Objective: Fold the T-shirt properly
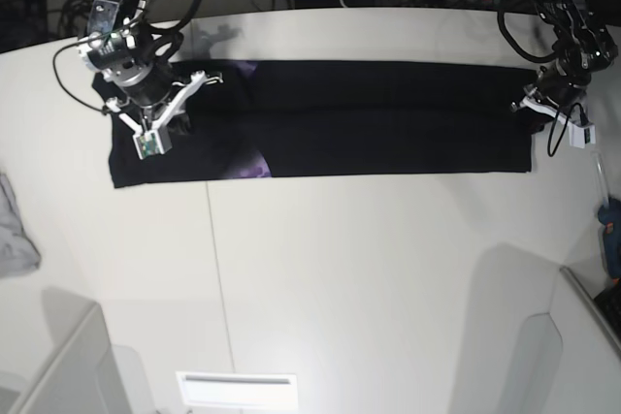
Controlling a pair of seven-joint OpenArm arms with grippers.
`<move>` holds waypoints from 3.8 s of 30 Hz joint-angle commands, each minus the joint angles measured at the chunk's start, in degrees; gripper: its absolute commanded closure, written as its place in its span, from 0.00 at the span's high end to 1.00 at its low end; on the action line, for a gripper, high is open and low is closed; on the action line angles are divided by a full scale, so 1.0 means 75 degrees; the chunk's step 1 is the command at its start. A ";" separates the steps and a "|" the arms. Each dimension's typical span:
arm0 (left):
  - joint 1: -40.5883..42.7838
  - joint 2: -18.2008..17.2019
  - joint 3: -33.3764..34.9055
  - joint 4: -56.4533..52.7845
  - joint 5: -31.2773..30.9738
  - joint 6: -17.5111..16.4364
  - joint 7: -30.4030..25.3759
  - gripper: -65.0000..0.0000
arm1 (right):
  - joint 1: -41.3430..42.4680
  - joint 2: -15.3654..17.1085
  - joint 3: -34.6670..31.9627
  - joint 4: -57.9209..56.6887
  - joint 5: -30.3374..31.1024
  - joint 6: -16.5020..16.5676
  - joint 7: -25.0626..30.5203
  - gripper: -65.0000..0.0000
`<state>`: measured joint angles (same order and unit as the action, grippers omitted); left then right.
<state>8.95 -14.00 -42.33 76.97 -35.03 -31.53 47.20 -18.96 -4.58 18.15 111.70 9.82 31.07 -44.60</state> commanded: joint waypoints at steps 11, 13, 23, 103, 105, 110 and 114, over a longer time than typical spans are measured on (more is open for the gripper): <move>0.0067 -0.0378 -0.0059 0.0926 0.0022 0.0013 0.0042 0.00 | -0.0021 0.0019 0.0047 0.0257 0.0067 0.0024 0.0185 0.00; 0.0243 -0.0366 -0.0012 0.1172 0.0022 0.0013 0.0042 0.00 | -0.0021 0.0019 0.0047 0.0257 0.0067 0.0024 0.0185 0.00; 0.1274 0.0173 0.0011 0.3493 0.0022 0.0025 0.0101 0.00 | -0.0021 0.0019 0.0035 0.0257 0.0067 0.0024 0.0162 0.00; 0.0160 0.2107 0.6271 0.3082 -0.0060 0.2018 0.0101 0.00 | 0.0037 0.0030 0.0059 0.0233 0.0056 -0.0046 0.0127 0.00; 0.0067 0.2154 0.6282 0.3024 -0.0048 0.2018 0.0101 0.00 | 0.0037 0.0030 0.0059 0.0233 0.0056 -0.0046 0.0127 0.00; -0.0004 0.2177 0.6282 0.2661 -0.0060 0.2018 0.0101 0.00 | 0.0014 0.0030 0.0059 0.0233 0.0056 -0.0046 0.0127 0.00; -0.0004 0.2154 0.6282 0.2637 -0.0060 0.2018 0.0101 0.00 | 0.0014 0.0030 0.0059 0.0233 0.0056 -0.0046 0.0127 0.00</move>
<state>9.50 1.89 4.60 95.81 -34.37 -16.01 48.73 -19.11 -4.58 18.52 112.44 9.78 30.92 -44.91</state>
